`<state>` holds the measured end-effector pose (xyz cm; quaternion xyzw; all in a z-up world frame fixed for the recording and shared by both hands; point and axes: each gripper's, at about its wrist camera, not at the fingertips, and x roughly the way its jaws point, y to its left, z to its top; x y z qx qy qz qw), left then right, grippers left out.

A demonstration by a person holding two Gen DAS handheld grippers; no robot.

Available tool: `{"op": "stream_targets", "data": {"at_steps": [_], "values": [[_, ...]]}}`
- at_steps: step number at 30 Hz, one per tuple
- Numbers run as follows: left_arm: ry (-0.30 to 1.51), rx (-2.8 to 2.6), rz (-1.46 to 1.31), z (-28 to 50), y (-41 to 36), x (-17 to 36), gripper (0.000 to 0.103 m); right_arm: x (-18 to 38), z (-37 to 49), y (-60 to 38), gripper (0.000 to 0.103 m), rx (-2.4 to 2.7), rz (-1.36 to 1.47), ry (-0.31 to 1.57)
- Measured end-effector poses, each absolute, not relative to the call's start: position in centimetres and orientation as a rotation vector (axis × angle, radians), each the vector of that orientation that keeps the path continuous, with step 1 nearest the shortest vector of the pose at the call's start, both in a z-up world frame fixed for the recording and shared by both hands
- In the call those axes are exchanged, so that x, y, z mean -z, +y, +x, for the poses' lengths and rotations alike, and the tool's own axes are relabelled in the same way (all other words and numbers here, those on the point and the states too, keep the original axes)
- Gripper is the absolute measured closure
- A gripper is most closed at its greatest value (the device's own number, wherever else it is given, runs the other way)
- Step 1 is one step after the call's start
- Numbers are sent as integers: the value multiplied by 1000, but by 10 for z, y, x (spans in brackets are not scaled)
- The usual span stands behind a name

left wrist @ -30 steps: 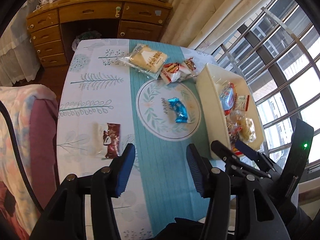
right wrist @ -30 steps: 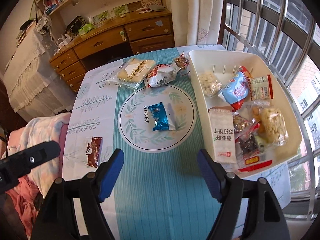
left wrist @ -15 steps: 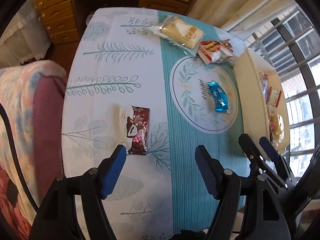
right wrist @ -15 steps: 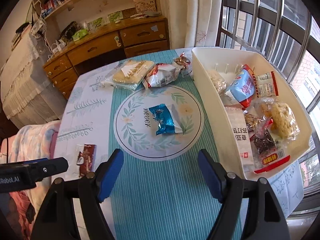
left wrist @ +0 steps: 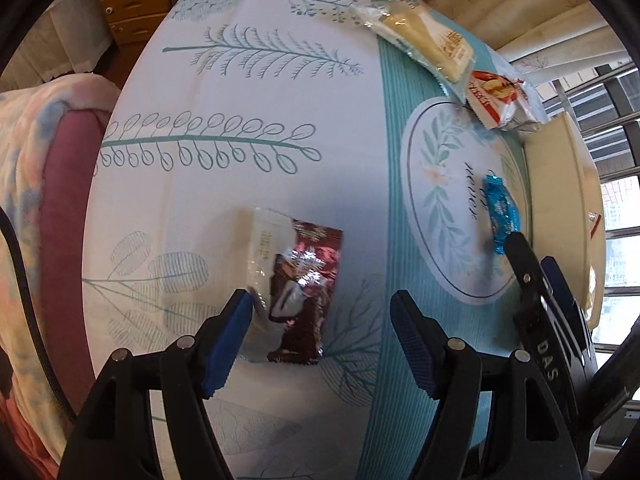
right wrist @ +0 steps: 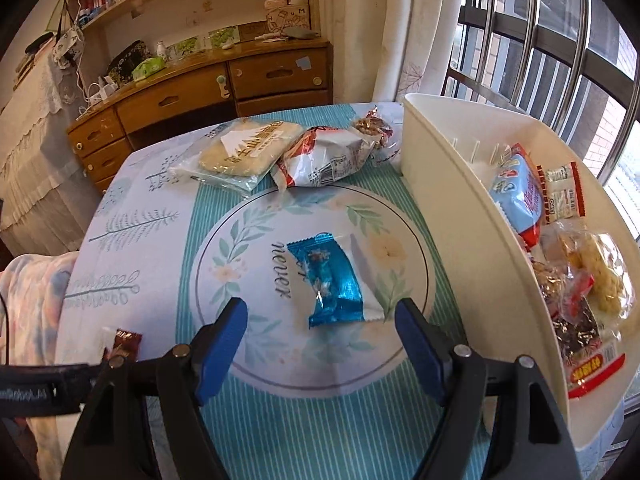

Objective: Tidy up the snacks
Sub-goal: 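Grasp the brown chocolate wrapper with the left tool while the right grasps the blue foil candy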

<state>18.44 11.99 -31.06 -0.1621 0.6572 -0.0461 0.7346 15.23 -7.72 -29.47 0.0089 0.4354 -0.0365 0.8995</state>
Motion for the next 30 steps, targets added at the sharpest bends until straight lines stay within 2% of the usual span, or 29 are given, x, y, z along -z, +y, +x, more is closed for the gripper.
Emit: {"op": "stream_targets", "data": {"at_steps": [8, 15, 20, 25, 30], "values": [[1464, 101, -337, 194, 119, 319, 33, 313, 179, -79, 28, 111, -4, 912], [1476, 81, -308, 198, 113, 321, 35, 326, 192, -82, 56, 107, -18, 972], [1473, 31, -302, 197, 113, 321, 49, 326, 193, -81, 62, 103, 0, 995], [1488, -13, -316, 194, 127, 320, 70, 325, 193, -78, 65, 83, 15, 1033], [1513, 8, -379, 198, 139, 323, 77, 322, 190, -76, 66, 90, 43, 1088]]}}
